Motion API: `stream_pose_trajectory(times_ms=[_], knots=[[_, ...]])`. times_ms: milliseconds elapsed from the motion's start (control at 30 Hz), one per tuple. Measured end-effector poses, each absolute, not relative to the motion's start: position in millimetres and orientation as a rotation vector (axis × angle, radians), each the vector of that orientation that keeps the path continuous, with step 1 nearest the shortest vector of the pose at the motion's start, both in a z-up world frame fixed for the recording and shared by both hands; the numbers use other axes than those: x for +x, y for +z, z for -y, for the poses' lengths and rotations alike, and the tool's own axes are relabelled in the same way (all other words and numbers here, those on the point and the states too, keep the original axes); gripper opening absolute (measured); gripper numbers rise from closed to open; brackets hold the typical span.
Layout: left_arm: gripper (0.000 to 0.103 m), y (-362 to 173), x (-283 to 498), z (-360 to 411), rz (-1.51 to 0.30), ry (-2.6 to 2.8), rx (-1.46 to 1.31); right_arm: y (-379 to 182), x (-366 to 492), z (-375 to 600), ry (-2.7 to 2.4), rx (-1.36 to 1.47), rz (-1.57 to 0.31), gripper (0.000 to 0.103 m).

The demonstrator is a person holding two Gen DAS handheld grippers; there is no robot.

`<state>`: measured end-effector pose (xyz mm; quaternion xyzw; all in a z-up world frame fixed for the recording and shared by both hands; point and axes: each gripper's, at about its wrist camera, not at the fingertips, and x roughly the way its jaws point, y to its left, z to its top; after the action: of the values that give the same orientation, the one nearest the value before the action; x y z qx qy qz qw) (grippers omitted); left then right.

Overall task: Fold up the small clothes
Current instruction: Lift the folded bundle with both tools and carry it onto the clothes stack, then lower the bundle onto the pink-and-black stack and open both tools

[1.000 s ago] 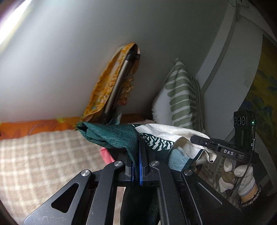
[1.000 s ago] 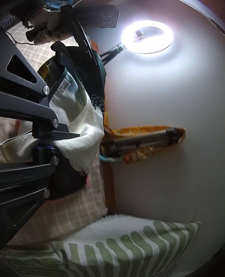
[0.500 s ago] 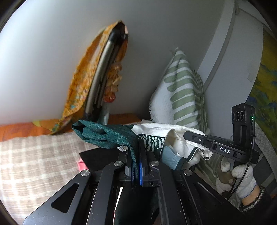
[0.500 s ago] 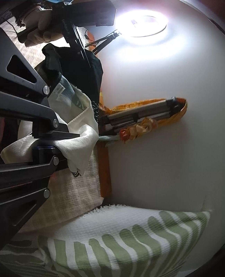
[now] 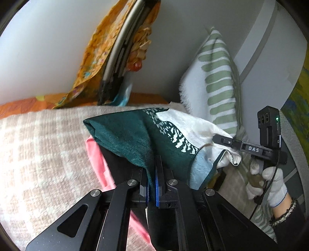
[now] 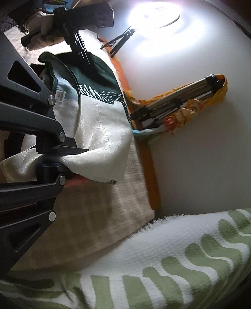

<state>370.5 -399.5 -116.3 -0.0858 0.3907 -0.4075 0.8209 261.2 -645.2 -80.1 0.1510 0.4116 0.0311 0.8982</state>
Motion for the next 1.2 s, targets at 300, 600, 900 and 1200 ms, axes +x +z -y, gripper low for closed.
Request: stream_pose_trajectory(times_ms=[300,600,900,1200], knots=[[0.013,-131,378,379,-0.936,-0.802,-0.217,-98,251,642,0.106,0.398,-0.948,0.038],[0.014,-113,358,370,-0.846,-0.78,-0.142,-76,222,637,-0.029,0.319,-0.848,0.038],[0.023,-94,331,380,-0.803,-0.823,-0.068,-53,217,595,0.003,0.229,-0.805,0.037],[0.041,-69,305,354,-0.764,-0.806,-0.052,-28,199,566,0.014,0.221,-0.771,0.055]])
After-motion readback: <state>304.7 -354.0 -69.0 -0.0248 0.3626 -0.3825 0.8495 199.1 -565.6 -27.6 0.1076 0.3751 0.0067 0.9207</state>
